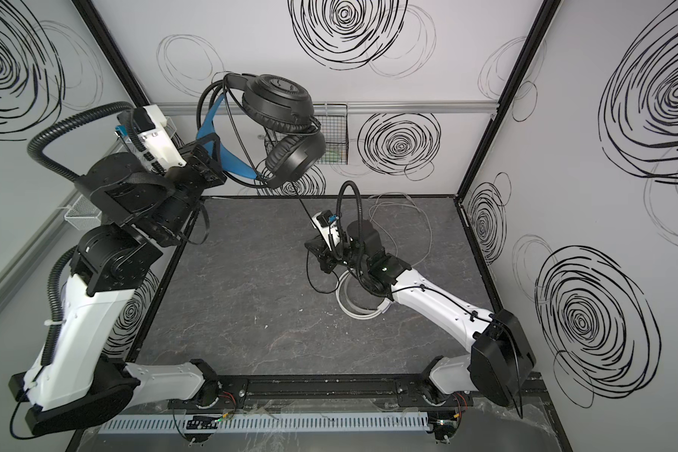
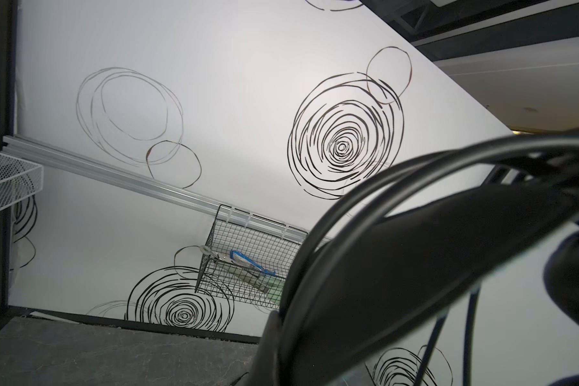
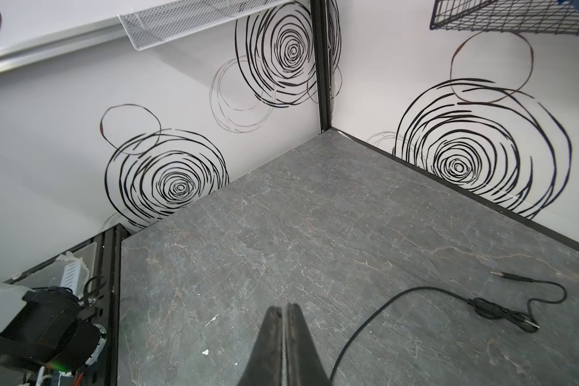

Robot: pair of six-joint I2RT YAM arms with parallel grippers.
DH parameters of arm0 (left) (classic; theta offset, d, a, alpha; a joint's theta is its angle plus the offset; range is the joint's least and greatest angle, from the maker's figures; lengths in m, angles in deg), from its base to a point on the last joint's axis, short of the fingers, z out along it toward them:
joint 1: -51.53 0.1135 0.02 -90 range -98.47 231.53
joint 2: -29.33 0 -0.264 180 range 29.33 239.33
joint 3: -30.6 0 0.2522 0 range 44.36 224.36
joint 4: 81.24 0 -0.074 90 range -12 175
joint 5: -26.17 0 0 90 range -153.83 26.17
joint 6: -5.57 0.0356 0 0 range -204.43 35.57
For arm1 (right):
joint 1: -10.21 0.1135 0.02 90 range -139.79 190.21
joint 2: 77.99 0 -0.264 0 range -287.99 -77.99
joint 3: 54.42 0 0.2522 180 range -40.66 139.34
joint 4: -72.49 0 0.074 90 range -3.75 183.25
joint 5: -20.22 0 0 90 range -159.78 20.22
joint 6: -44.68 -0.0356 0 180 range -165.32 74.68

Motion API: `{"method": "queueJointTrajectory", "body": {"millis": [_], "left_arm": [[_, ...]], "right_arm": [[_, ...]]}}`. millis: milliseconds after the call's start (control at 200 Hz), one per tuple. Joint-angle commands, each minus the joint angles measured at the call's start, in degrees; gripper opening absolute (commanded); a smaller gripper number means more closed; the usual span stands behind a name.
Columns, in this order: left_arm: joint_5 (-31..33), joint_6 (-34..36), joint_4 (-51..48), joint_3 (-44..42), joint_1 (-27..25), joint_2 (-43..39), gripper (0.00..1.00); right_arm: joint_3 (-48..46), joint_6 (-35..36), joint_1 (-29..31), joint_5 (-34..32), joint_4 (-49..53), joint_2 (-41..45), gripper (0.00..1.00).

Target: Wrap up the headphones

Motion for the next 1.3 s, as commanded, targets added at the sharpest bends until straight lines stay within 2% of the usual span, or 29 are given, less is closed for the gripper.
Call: {"method": "queueJointTrajectory", "body": {"millis": [0,50,210,420,515,645,795,1001,1186,1296], "left_arm": [[7.5,-6.26,5.27,2.09,0.75,0.24,0.0],[8.82,-6.95,4.83,1.37,0.86,0.44,0.0],[12.59,-5.98,5.16,-3.49,1.91,-0.15,0.0],[18.17,2.08,8.07,-12.63,7.01,-2.85,0.0],[19.95,5.9,9.49,-16.0,8.83,-3.59,0.0],[23.6,13.05,10.94,-18.82,7.46,-3.79,0.0],[25.4,18.96,10.85,-23.31,4.39,-4.3,0.0],[29.42,25.26,9.64,-31.13,-0.49,-6.2,0.0],[26.88,29.11,5.24,-35.97,-3.15,-8.12,0.0],[22.65,29.98,1.88,-37.36,-3.26,-9.5,0.0]], "right_arm": [[3.85,6.73,4.64,-4.83,7.77,-1.78,0.03],[4.85,8.51,6.4,-6.52,10.43,-2.5,0.0],[4.65,11.23,9.73,-8.99,13.72,-0.54,0.0],[5.69,13.63,14.18,-14.9,19.21,4.13,0.0],[7.28,17.55,18.86,-20.66,22.73,5.22,0.0],[10.4,23.78,24.5,-31.66,25.82,4.91,0.0],[14.56,28.61,24.5,-37.1,24.51,5.35,0.03],[19.6,41.74,23.97,-43.13,21.43,3.56,0.11],[23.3,48.56,21.14,-45.65,17.69,1.59,0.13],[23.82,52.05,19.39,-48.65,15.71,0.39,0.13]]}}
